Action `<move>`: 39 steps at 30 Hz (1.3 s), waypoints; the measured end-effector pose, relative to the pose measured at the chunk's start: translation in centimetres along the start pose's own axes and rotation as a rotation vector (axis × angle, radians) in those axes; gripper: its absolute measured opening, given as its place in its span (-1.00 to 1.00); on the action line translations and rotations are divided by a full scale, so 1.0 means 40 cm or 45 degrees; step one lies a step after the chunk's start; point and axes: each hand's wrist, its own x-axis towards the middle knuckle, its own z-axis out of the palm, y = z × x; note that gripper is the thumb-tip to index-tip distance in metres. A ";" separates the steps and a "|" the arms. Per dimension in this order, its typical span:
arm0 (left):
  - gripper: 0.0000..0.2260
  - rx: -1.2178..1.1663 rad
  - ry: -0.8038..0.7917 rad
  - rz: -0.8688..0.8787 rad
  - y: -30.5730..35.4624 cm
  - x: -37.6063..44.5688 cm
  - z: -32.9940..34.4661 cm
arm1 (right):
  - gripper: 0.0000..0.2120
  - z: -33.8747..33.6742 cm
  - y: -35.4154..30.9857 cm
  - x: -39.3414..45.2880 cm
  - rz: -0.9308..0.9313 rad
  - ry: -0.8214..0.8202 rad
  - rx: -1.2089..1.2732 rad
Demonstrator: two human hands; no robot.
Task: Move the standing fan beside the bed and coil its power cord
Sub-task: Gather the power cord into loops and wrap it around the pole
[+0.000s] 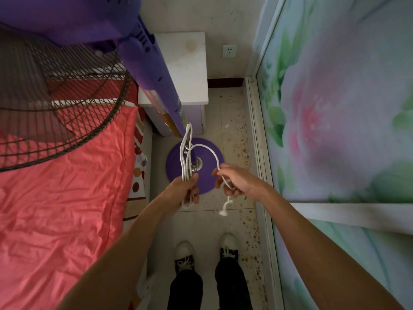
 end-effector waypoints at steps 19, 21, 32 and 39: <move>-0.44 0.191 0.025 -0.096 0.108 0.055 0.070 | -0.57 0.040 0.018 0.021 -0.324 -0.149 -0.261; -0.54 0.150 0.078 -0.048 0.120 0.065 0.059 | -0.61 0.037 0.022 0.020 -0.266 -0.143 -0.355; -0.83 -0.300 0.019 -0.086 0.227 0.145 0.069 | -0.63 0.000 0.027 0.044 -0.216 -0.071 -0.595; -0.74 -0.772 0.141 -0.121 0.235 0.176 0.107 | -0.47 -0.063 0.040 0.033 -0.492 0.078 -0.824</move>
